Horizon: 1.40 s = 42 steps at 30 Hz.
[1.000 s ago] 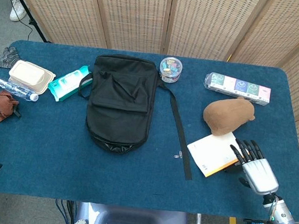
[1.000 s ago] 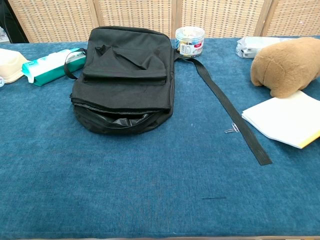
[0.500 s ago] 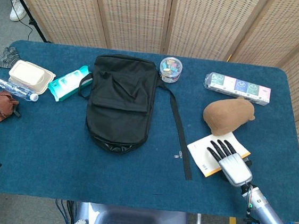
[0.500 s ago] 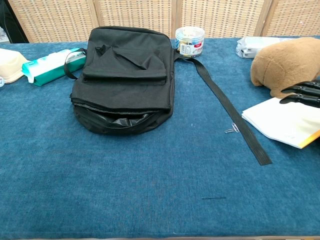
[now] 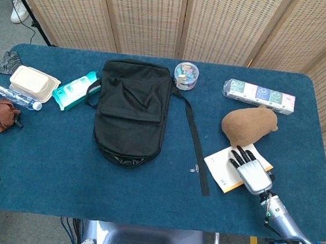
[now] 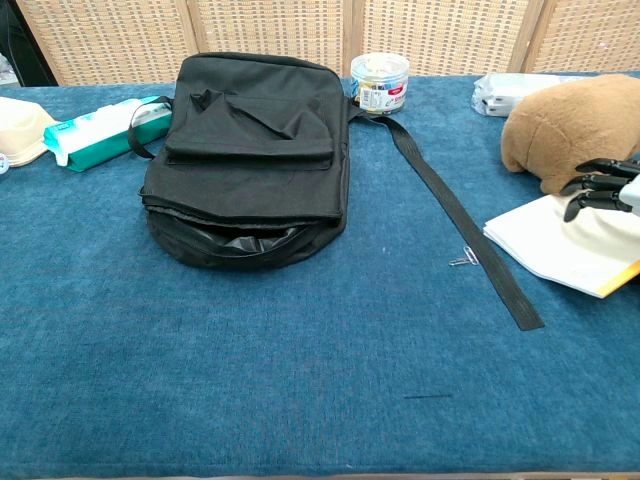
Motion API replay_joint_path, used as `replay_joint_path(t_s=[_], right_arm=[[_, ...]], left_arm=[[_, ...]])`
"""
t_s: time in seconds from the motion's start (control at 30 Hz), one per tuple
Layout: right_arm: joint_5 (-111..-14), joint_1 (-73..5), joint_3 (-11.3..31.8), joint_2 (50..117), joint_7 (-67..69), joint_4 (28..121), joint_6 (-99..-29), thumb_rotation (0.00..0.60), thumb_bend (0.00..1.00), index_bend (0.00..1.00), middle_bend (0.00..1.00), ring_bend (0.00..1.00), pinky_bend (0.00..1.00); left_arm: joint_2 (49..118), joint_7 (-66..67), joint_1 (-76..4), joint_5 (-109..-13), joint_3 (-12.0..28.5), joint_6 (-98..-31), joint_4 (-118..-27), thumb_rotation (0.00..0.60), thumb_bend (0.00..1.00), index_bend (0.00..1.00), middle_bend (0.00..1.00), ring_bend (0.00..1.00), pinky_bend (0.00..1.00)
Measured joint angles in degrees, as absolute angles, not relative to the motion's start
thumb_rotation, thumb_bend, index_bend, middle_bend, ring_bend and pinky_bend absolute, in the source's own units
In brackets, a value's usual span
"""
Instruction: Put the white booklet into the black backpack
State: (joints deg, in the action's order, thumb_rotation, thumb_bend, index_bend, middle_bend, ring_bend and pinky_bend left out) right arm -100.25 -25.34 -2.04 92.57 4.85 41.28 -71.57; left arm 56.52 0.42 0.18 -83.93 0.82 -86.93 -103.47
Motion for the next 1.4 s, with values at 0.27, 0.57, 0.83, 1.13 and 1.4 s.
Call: replay_joint_path(t_s=[0.27, 0.57, 0.83, 1.13, 1.4], right_arm=[[-99.82, -25.15, -2.52, 94.12, 10.21, 35.9, -73.98, 0.6, 0.14, 0.4, 0.35, 0.29, 0.45], [-100.13, -24.59, -3.19, 96.76, 15.82, 30.46, -78.78, 0.6, 0.41, 0.49, 0.43, 0.37, 0.56], [-100.36, -24.46, -4.08, 98.8, 19.59, 27.46, -80.36, 0.6, 0.47, 0.55, 0.48, 0.41, 0.59], [-100.24, -24.9, -4.3, 100.33, 21.46, 26.06, -82.08, 0.6, 0.47, 0.64, 0.57, 0.48, 0.64], [-100.03, -25.05, -3.96, 100.55, 21.9, 25.54, -84.85, 0.6, 0.48, 0.64, 0.59, 0.5, 0.67]], left_arm=[[56.56, 0.52, 0.11, -83.73, 0.82, -86.67, -103.56, 0.6, 0.0, 0.0, 0.0, 0.0, 0.0], [56.56, 0.41, 0.23, -83.67, 0.8, -86.77, -103.71, 0.6, 0.0, 0.0, 0.0, 0.0, 0.0], [56.57, 0.45, 0.23, -83.84, 0.74, -86.76, -103.73, 0.6, 0.0, 0.0, 0.0, 0.0, 0.0], [56.62, 0.61, 0.07, -83.59, 0.78, -86.34, -103.62, 0.6, 0.0, 0.0, 0.0, 0.0, 0.0], [56.83, 1.13, -0.37, -82.87, 1.01, -85.52, -103.56, 0.6, 0.0, 0.0, 0.0, 0.0, 0.0]])
